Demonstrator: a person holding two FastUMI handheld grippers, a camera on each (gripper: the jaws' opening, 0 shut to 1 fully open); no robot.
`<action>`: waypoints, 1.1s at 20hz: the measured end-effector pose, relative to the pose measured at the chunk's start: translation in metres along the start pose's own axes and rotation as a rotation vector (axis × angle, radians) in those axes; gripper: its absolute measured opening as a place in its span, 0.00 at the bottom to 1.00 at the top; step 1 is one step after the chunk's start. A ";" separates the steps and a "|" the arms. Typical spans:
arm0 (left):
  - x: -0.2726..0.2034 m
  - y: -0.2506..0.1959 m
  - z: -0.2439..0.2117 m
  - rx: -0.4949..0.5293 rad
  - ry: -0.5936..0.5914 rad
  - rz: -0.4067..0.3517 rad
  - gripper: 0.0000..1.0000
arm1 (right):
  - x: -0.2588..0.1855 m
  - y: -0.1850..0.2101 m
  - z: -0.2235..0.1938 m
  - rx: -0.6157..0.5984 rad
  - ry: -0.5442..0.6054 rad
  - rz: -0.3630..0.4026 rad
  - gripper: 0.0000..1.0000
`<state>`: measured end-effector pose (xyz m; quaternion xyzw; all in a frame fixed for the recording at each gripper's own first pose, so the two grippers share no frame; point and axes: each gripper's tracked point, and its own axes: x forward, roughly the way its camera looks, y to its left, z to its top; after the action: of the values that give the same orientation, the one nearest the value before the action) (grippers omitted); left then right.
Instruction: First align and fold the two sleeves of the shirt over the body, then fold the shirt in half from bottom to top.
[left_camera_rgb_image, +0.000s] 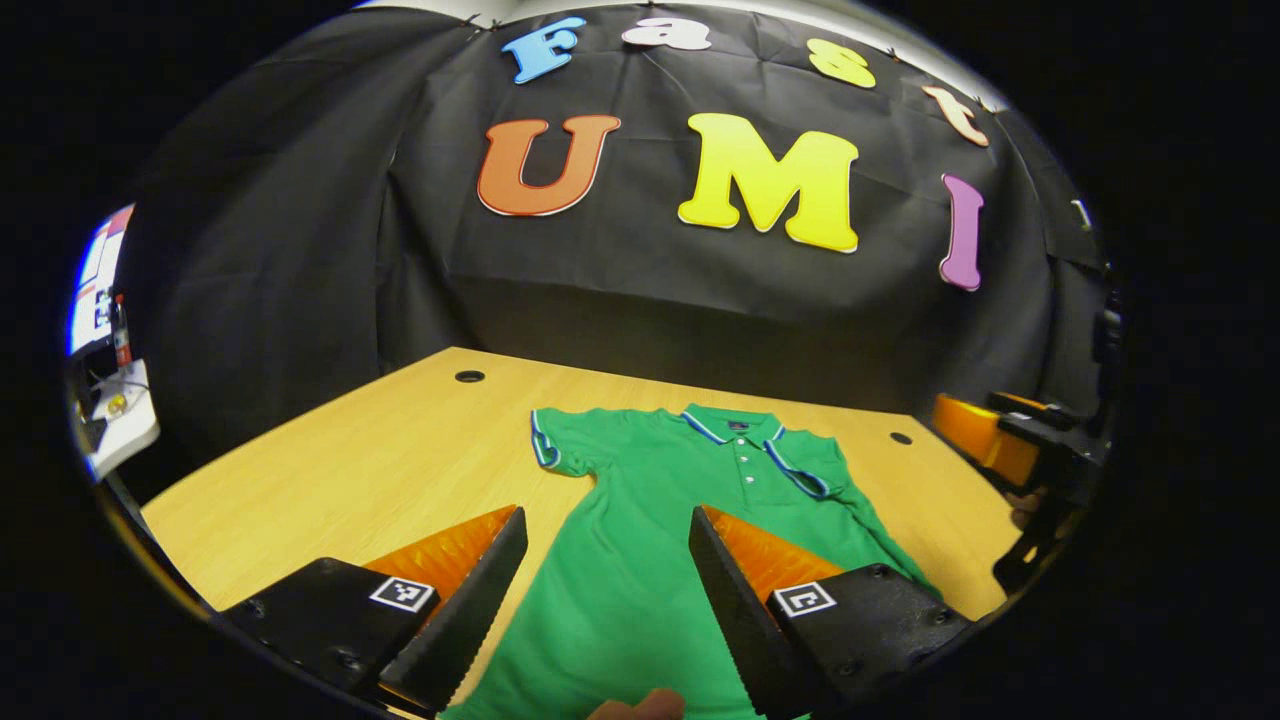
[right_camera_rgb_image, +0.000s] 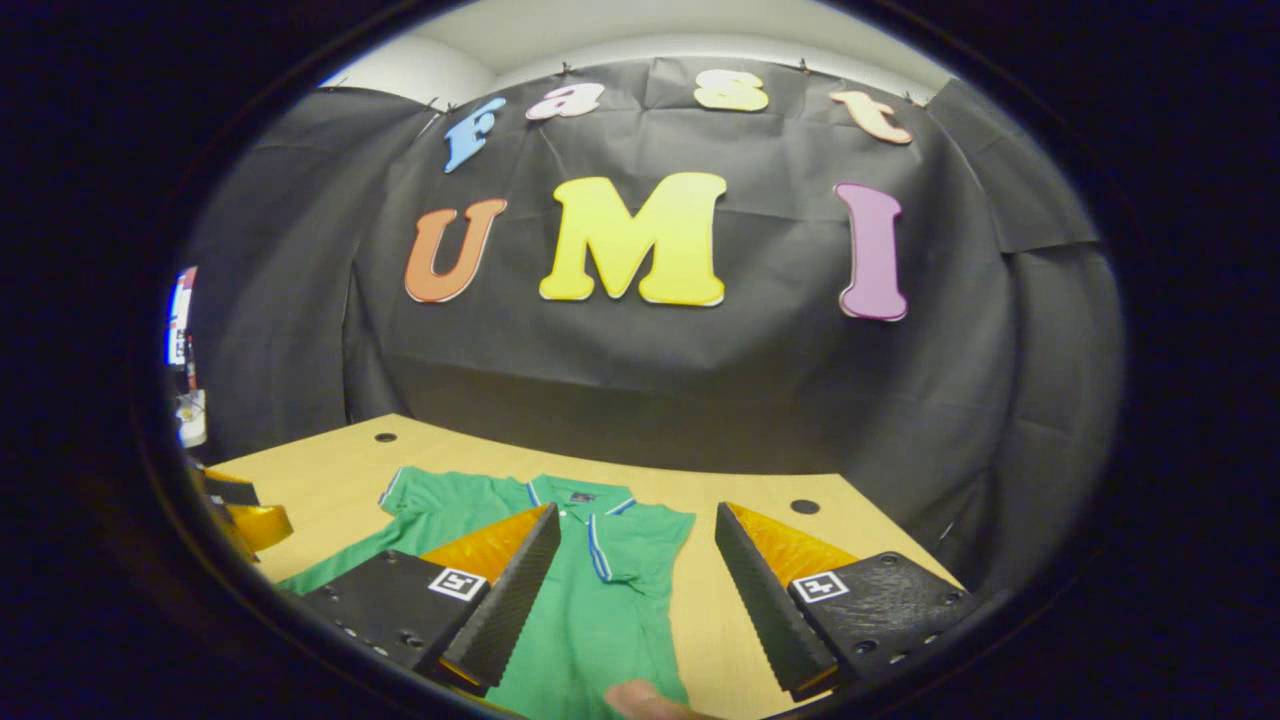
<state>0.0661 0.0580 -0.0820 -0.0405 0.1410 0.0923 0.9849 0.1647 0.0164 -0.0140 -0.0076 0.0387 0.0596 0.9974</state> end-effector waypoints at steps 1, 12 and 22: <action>0.010 0.003 0.011 0.004 -0.011 0.015 1.00 | -0.011 -0.005 0.000 -0.017 -0.016 -0.006 0.95; 0.189 0.047 -0.001 -0.141 0.294 0.116 1.00 | -0.062 -0.064 -0.013 -0.039 -0.092 0.019 0.95; 0.247 0.042 -0.030 -0.277 0.327 0.053 0.94 | -0.056 -0.089 -0.019 0.149 -0.095 0.058 0.93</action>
<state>0.2823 0.1383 -0.1835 -0.1863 0.2858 0.1287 0.9311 0.1187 -0.0792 -0.0281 0.0706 -0.0042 0.0858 0.9938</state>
